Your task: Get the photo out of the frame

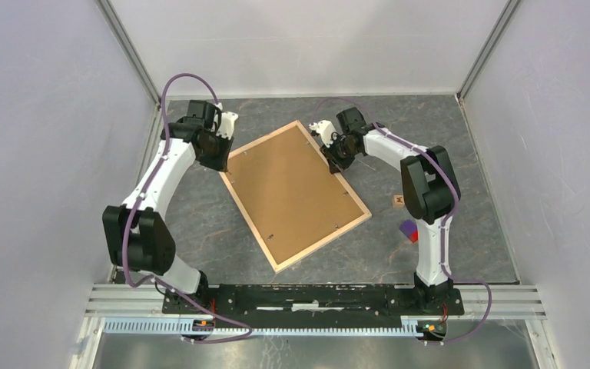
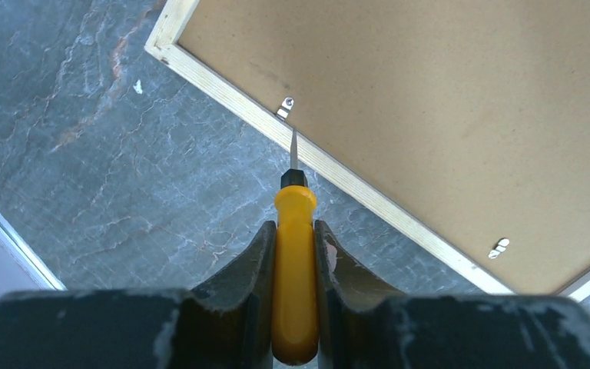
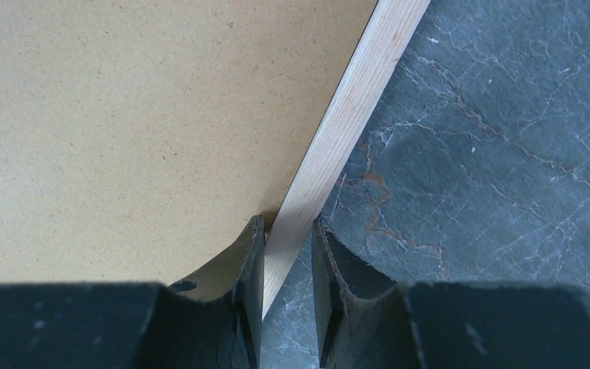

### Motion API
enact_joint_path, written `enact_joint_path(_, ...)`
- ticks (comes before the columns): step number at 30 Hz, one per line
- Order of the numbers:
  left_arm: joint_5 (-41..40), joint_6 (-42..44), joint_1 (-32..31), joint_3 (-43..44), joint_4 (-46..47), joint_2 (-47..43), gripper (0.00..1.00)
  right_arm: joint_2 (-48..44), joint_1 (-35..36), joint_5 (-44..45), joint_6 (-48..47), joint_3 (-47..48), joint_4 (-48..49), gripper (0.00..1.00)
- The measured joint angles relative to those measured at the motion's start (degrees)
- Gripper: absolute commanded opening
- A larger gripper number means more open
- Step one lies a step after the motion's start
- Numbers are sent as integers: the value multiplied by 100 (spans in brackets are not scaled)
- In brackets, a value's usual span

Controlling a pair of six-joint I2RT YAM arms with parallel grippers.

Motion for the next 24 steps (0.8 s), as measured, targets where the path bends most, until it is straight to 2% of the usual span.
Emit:
enact_joint_path(8, 120, 439, 0, 87, -240, 619, 2, -138, 0, 2, 96, -256, 256, 0)
enact_joint_path(24, 105, 494, 0, 229, -258, 1147, 2, -201, 0, -2, 138, -376, 345, 0)
